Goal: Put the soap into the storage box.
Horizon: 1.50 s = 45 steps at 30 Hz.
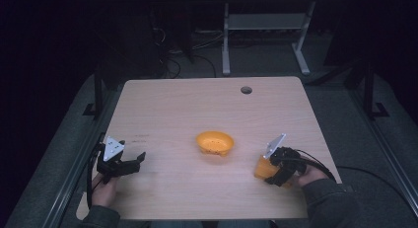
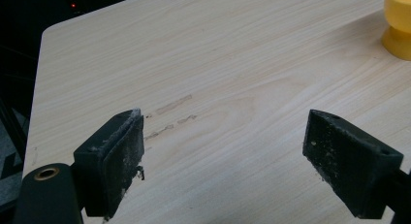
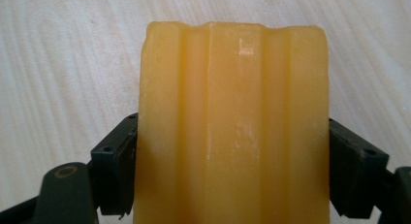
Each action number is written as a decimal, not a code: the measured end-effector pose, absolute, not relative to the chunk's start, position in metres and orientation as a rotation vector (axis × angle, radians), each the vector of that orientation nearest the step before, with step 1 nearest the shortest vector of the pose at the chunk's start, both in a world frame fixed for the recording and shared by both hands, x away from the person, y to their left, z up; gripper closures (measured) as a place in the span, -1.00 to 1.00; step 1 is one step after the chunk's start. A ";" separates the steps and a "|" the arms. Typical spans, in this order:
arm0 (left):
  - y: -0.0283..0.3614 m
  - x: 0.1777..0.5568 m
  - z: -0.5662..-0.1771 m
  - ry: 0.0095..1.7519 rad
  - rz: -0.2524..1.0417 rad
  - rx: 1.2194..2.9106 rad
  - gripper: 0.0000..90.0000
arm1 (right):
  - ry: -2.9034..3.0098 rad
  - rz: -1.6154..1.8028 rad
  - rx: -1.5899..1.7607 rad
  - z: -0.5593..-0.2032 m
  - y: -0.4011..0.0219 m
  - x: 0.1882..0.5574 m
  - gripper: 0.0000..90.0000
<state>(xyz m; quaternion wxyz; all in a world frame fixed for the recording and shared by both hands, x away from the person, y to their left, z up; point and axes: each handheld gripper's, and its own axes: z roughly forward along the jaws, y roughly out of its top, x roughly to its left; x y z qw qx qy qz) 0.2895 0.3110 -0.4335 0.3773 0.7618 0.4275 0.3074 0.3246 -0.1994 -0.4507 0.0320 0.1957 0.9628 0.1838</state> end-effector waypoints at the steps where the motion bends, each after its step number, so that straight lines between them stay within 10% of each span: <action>1: 0.311 0.290 -0.434 1.093 0.785 1.948 -0.69 | 2.968 0.576 0.591 -0.450 -0.199 0.324 -0.55; 45: 0.311 0.289 -0.432 1.092 0.802 1.943 -0.69 | 2.935 0.592 0.446 -0.395 -0.169 0.348 -0.54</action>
